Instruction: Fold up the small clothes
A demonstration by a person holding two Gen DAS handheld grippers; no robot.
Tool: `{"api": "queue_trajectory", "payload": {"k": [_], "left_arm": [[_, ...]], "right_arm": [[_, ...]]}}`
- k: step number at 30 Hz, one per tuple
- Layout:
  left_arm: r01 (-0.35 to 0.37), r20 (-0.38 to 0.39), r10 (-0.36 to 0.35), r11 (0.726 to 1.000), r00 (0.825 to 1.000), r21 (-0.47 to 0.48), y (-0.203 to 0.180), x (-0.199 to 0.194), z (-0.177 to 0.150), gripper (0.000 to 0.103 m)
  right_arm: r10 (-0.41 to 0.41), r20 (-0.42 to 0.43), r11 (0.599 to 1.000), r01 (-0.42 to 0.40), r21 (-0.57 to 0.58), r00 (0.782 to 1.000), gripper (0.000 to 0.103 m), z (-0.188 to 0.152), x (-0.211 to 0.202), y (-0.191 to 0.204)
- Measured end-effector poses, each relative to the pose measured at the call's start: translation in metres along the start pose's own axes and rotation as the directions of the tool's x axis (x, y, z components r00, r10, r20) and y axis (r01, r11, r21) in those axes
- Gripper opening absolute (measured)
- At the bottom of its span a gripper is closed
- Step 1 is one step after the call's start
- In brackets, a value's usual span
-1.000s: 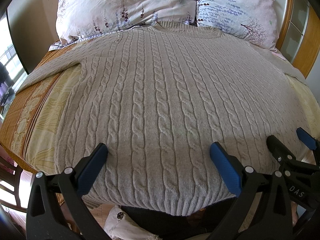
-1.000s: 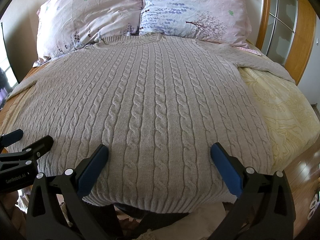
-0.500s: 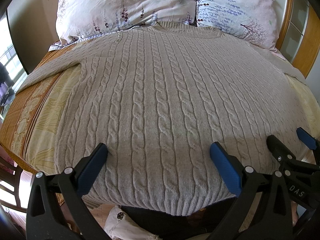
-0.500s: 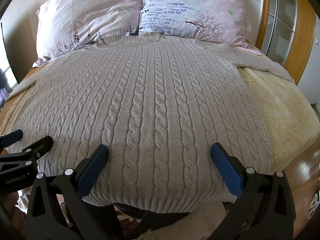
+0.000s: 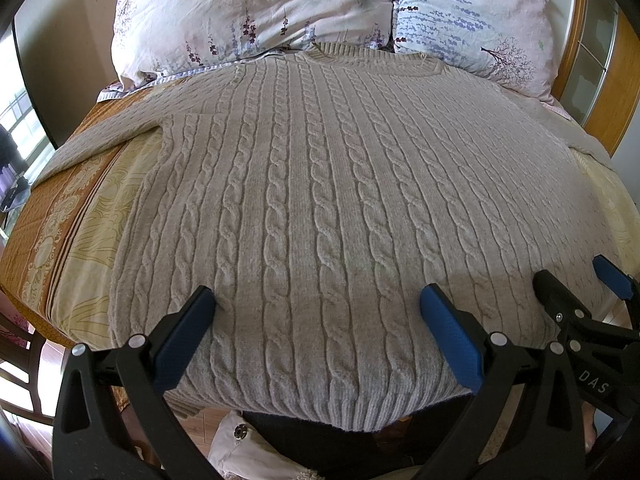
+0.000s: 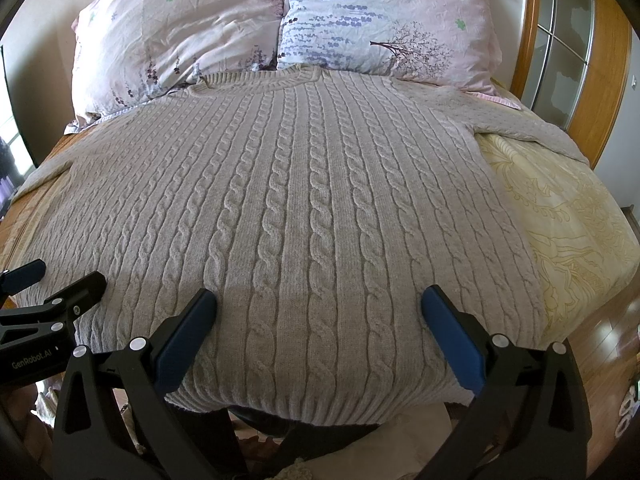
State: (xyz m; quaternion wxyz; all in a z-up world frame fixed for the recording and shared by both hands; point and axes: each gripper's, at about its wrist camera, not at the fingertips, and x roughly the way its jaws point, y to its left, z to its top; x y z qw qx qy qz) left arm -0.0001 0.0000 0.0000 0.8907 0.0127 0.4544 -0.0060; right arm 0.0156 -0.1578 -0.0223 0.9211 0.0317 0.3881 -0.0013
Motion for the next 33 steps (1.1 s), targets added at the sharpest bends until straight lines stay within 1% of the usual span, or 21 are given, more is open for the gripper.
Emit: {"api": "queue_trajectory", "payload": {"k": [10,14,19,27,29,31,33], "left_arm": [[0.0,0.0,0.0,1.0,1.0,0.0,0.0,0.0,0.0,0.101],[0.0,0.001,0.0,1.0,1.0,0.0,0.0,0.0,0.0,0.101],[-0.001,-0.001,0.001,1.0,1.0,0.0,0.0,0.0,0.0,0.101],[-0.002,0.001,0.002,1.0,1.0,0.003,0.0,0.0,0.0,0.101],[0.0,0.001,0.0,1.0,1.0,0.005,0.003,0.0,0.001,0.101],[-0.001,0.0,0.001,1.0,1.0,0.011,0.002,0.001,0.0,0.101],[-0.001,-0.003,0.001,1.0,1.0,0.018,0.001,0.002,0.002,0.101]], "right_arm": [[0.0,0.001,1.0,0.0,0.001,1.0,0.102,0.0,0.0,0.0],[-0.003,0.013,1.0,0.003,0.005,1.0,0.102,0.0,-0.001,0.004],[0.0,0.028,1.0,0.0,0.001,1.0,0.102,-0.002,-0.002,-0.001],[0.032,0.084,0.999,-0.029,-0.033,0.996,0.102,-0.004,-0.004,-0.003],[0.049,0.11,0.998,-0.043,-0.054,0.993,0.102,-0.005,-0.005,-0.004],[0.077,0.154,0.994,-0.065,-0.083,0.985,0.102,-0.008,-0.006,-0.006],[0.105,0.166,0.991,-0.09,-0.094,0.981,0.102,-0.008,-0.007,-0.009]]}}
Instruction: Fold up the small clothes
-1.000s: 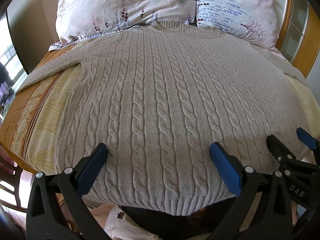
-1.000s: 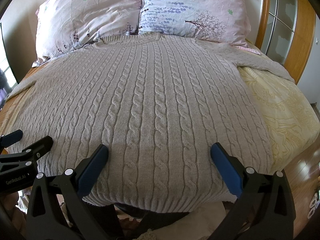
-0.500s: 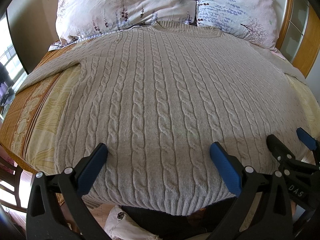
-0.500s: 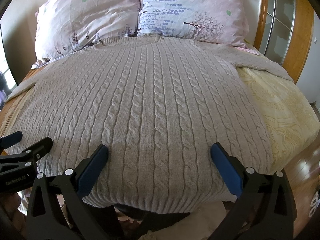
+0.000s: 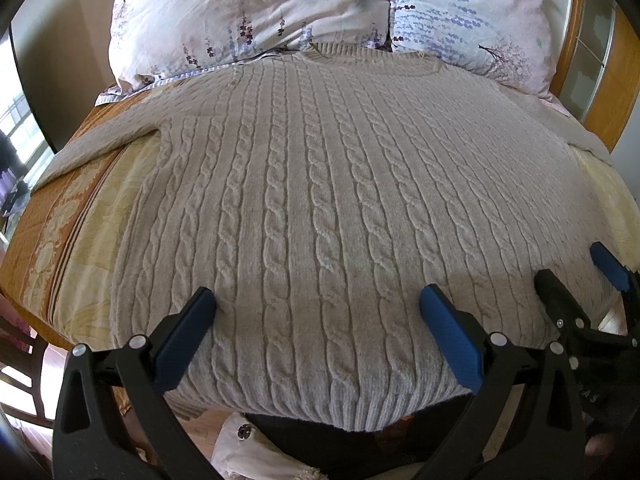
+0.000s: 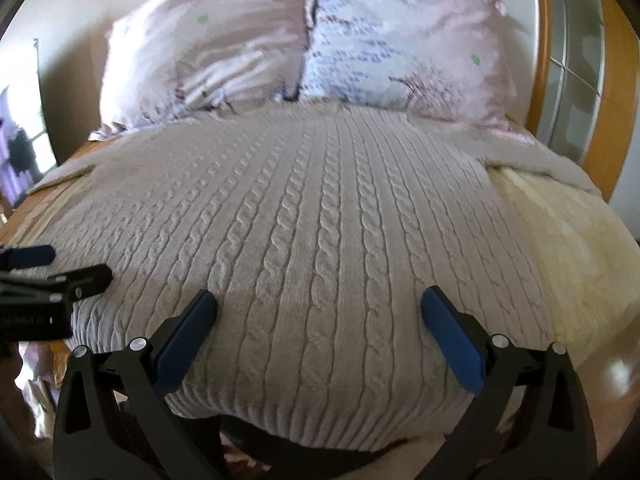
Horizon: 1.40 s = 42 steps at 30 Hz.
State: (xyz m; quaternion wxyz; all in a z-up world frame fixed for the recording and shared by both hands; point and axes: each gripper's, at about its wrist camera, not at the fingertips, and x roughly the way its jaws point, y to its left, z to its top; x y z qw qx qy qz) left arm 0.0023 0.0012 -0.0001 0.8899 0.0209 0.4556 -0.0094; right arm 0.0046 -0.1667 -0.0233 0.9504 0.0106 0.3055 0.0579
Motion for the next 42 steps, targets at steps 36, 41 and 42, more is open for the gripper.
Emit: {"api": "queue_trajectory", "payload": {"k": [36,41,42], "left_arm": [[-0.047,0.129,0.04,0.998,0.991,0.048,0.006,0.045,0.148,0.101],[-0.086,0.129,0.082,0.996,0.988,0.022,0.011,0.057,0.154,0.101],[-0.085,0.127,0.082,0.996,0.989,0.021,0.012,0.059,0.153,0.101]], "right_arm": [[-0.035,-0.1,0.424,0.106,0.899,0.994,0.039,0.095,0.108,-0.373],[-0.095,-0.106,0.416,0.136,0.899,0.99,0.025,0.096,0.11,-0.387],[-0.105,-0.111,0.421,0.145,0.895,0.988,0.02,0.095,0.111,-0.388]]}}
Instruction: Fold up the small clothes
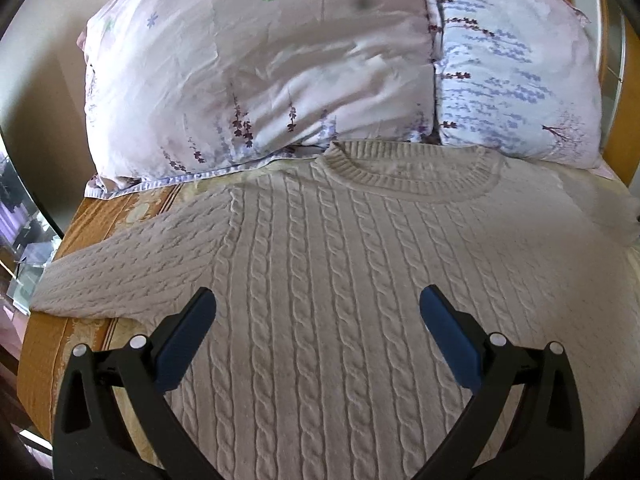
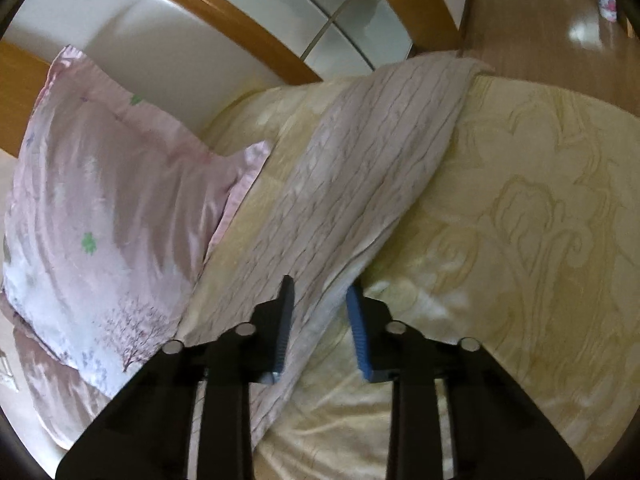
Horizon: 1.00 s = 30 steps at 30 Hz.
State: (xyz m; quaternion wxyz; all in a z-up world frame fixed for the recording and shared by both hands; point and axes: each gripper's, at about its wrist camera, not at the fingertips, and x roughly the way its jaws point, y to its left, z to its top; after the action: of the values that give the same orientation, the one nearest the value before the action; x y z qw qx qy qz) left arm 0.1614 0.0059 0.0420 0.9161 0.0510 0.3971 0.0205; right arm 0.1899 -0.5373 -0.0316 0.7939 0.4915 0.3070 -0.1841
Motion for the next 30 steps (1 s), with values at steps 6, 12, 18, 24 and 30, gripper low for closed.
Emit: {"api": "queue_trajectory", "payload": {"k": [6,12,18,24,30], "left_arm": [[0.047,-0.028,-0.047,0.999,0.999,0.007,0.001,0.012,0.002,0.101],[0.047,0.007,-0.047,0.999,0.999,0.028,-0.001,0.007,0.004,0.101],[0.198,0.003,-0.198,0.978,0.98,-0.069,0.008,0.008,0.007,0.101],[0.308,0.041,-0.305,0.944,0.952,-0.116,0.011,0.004,0.005,0.101],[0.407,0.073,-0.401,0.909,0.913,-0.093,0.001,-0.002,0.014,0.101]], "right_arm": [[0.0,0.054,0.996,0.005,-0.089,0.999,0.01,-0.002,-0.003,0.013],[0.14,0.122,0.947,-0.098,-0.305,0.983,0.01,-0.023,-0.043,0.072],[0.344,-0.063,0.795,-0.326,-0.512,0.937,0.01,-0.1,-0.062,0.148],[0.276,-0.339,0.707,-0.429,-0.563,0.899,0.01,-0.191,-0.014,0.171],[0.219,-0.394,0.741,-0.415,-0.528,0.893,0.014,-0.209,0.006,0.158]]}}
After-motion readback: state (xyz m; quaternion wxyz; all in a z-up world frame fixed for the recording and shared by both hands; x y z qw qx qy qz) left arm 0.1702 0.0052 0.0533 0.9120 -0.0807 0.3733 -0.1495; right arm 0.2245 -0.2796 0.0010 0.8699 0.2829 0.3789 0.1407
